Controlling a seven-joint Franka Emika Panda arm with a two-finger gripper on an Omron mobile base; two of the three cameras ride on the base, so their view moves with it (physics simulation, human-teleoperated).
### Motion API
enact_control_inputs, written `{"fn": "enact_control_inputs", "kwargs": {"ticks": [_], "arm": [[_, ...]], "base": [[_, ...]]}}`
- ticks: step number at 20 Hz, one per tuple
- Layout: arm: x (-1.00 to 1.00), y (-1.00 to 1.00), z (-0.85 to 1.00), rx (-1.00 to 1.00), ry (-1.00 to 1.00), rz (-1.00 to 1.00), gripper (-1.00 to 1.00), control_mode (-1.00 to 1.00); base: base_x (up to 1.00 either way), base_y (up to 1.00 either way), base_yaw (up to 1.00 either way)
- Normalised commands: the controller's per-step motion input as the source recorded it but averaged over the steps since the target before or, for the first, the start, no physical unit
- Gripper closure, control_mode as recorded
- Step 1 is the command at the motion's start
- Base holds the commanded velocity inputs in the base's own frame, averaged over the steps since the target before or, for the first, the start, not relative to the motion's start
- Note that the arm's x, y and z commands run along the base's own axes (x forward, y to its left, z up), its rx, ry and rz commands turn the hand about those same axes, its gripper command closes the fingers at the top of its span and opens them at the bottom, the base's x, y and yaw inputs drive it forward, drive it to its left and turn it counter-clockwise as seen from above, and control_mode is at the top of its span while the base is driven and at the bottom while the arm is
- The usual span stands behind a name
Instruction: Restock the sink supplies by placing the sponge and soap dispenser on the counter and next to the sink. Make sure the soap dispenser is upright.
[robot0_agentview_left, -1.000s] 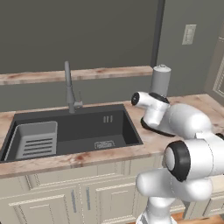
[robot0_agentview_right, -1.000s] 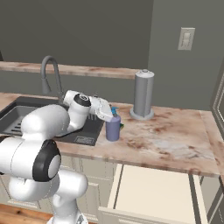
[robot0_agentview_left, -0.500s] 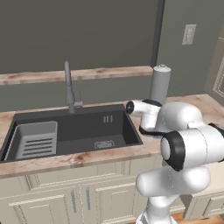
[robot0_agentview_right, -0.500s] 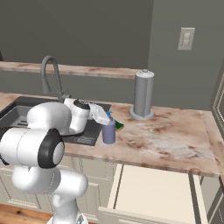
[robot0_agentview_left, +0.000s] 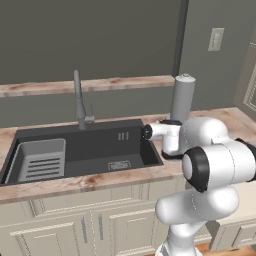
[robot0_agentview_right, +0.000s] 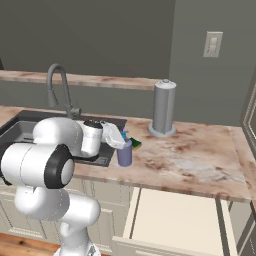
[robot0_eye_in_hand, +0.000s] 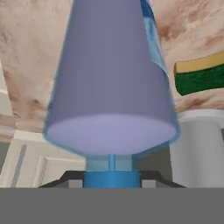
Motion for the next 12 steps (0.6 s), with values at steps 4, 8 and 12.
{"fn": "enact_control_inputs", "kwargs": {"ticks": [4,8,12], "arm": [[0.18,0.00,-0.05,-0.02,-0.18,0.00,1.00,-1.00],[0.19,0.00,-0.18,0.00,-0.09,0.00,1.00,-1.00],[0.04,0.05,-0.25,0.00,-0.02,0.00,1.00,-1.00]], "base": [[0.00,0.00,0.00],[0.00,0.00,0.00],[0.00,0.00,0.00]]}}
